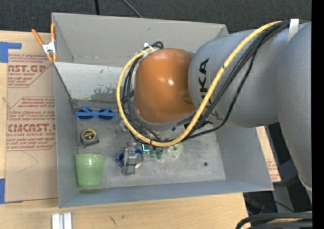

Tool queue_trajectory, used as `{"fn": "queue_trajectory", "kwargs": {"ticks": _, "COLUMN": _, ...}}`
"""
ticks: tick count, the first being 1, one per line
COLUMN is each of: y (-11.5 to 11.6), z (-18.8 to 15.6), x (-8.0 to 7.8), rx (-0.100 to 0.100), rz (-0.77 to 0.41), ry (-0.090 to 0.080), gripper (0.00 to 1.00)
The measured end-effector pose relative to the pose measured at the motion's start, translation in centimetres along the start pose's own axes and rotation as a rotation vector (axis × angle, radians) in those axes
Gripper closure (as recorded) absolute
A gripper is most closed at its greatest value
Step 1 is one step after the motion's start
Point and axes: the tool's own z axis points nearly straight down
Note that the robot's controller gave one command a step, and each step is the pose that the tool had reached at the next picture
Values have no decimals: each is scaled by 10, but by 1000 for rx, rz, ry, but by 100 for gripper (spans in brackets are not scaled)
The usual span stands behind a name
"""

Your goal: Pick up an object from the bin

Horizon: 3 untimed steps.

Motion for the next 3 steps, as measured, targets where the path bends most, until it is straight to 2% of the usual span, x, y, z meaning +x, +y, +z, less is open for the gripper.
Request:
{"fn": "queue_trajectory", "kwargs": {"ticks": 1, "y": -39, "z": 132, "x": -9, "rx": 1, "rz": -45, "ry": -1, "gripper": 0}}
{"fn": "queue_trajectory", "kwargs": {"ticks": 2, "y": -37, "z": 96, "x": -10, "rx": -2, "rz": -53, "ry": -9, "gripper": 0}}
{"fn": "queue_trajectory", "kwargs": {"ticks": 3, "y": -49, "z": 93, "x": -14, "rx": 0, "rz": -145, "ry": -8, "gripper": 0}}
